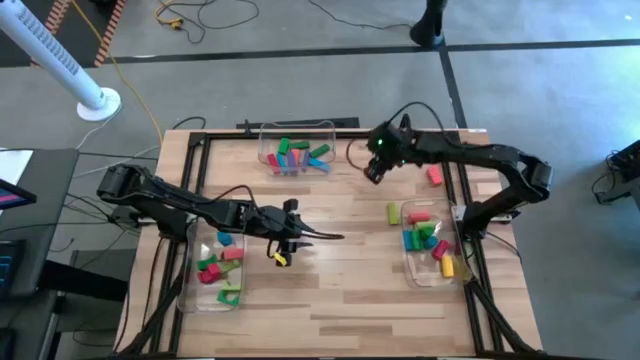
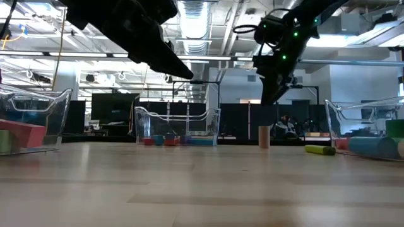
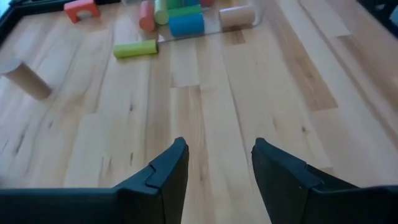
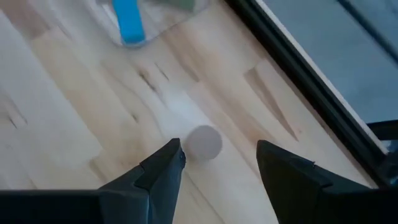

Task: Sort blocks by size
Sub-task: Put the brown cylindrical block into the right transparent bin

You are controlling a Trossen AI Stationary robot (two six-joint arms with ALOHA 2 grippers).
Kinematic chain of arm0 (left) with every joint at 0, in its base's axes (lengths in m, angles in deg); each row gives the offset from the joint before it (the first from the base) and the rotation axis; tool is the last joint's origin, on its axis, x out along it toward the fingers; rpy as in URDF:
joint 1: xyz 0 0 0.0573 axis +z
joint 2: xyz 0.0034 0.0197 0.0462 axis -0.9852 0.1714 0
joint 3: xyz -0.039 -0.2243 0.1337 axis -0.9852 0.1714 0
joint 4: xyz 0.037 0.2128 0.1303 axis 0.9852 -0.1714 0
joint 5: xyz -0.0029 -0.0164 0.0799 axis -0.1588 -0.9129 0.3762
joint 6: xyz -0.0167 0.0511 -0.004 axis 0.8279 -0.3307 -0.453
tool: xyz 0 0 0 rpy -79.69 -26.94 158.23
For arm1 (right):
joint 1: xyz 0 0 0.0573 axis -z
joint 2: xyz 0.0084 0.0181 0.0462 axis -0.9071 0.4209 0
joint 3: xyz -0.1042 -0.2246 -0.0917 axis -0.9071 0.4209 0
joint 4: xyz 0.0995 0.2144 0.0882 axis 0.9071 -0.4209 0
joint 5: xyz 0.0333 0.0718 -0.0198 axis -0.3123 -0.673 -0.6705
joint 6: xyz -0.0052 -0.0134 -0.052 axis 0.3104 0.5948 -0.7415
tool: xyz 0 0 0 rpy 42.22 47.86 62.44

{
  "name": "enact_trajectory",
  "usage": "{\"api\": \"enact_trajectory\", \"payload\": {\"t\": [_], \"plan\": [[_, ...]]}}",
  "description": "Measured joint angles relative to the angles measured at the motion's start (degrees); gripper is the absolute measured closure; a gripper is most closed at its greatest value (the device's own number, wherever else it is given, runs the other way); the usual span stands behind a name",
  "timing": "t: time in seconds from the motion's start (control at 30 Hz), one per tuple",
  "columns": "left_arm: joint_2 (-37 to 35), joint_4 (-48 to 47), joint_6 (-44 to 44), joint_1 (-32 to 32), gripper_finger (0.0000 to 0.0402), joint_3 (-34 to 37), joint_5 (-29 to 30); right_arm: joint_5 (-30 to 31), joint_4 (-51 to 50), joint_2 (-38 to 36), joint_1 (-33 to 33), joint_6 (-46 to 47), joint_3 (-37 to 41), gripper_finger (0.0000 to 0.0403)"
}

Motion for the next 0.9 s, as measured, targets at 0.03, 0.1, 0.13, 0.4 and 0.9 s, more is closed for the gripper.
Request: {"api": "enact_trajectory", "payload": {"t": [0.03,0.1,0.13,0.4,0.9], "plan": [[-0.04,0.21,0.25,0.0,0.0235,0.0,-0.14,-1.23,0.03,0.0,1.07,-0.58,-0.02,0.0168],[-0.04,0.25,0.86,-0.19,0.0236,0.0,-0.19,-2.73,-0.33,0.1,2.02,-3.03,-0.02,0.0168],[-0.04,0.15,1.08,-0.39,0.0236,0.0,-0.48,-3.32,-0.56,0.11,2.09,-4.6,-0.02,0.0168],[-0.07,0.28,2.91,-2.89,0.0236,0.0,-3.7,-3.8,-4.48,0.11,0.47,-11.58,-0.02,0.0168],[-0.09,0.5,4.29,-3.8,0.0236,0.0,-3.55,-7.01,9.0,0.17,2.77,-10.26,7.98,0.0168]]}}
